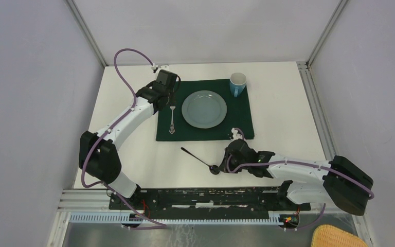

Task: Set the dinner table for one person
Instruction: Adjust the fork at the center of the board.

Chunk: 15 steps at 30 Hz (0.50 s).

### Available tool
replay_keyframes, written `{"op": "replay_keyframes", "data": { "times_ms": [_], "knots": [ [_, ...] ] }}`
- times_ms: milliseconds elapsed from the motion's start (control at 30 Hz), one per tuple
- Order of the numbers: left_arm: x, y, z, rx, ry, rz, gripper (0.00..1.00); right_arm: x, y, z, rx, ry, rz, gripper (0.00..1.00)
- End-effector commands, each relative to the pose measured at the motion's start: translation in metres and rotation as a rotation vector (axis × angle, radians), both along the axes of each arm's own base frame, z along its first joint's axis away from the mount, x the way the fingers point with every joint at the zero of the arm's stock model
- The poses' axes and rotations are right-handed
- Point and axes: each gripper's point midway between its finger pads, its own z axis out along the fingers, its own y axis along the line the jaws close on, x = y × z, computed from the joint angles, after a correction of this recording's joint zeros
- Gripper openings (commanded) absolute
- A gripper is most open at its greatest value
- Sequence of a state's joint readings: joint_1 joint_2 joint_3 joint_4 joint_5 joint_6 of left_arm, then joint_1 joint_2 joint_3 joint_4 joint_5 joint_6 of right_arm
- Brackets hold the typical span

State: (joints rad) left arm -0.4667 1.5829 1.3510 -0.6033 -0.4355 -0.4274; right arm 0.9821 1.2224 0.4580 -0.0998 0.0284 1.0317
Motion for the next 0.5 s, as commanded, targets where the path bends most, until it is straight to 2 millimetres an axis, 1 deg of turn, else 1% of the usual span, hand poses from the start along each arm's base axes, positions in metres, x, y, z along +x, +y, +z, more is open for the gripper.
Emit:
{"op": "replay_keyframes", "data": {
  "times_ms": [0, 233, 467],
  "knots": [
    [0.004, 0.001, 0.024, -0.009, -0.056, 0.001, 0.41, 0.008, 0.005, 0.03, 0.033, -0.064, -0.004, 0.0],
    [0.004, 0.001, 0.025, -0.013, -0.057, 0.003, 0.41, 0.008, -0.015, 0.056, -0.044, -0.116, 0.024, 0.0],
    [0.005, -0.002, 0.021, -0.028, -0.054, 0.0, 0.41, 0.001, -0.043, 0.076, -0.178, -0.125, 0.068, 0.0]
  ]
}}
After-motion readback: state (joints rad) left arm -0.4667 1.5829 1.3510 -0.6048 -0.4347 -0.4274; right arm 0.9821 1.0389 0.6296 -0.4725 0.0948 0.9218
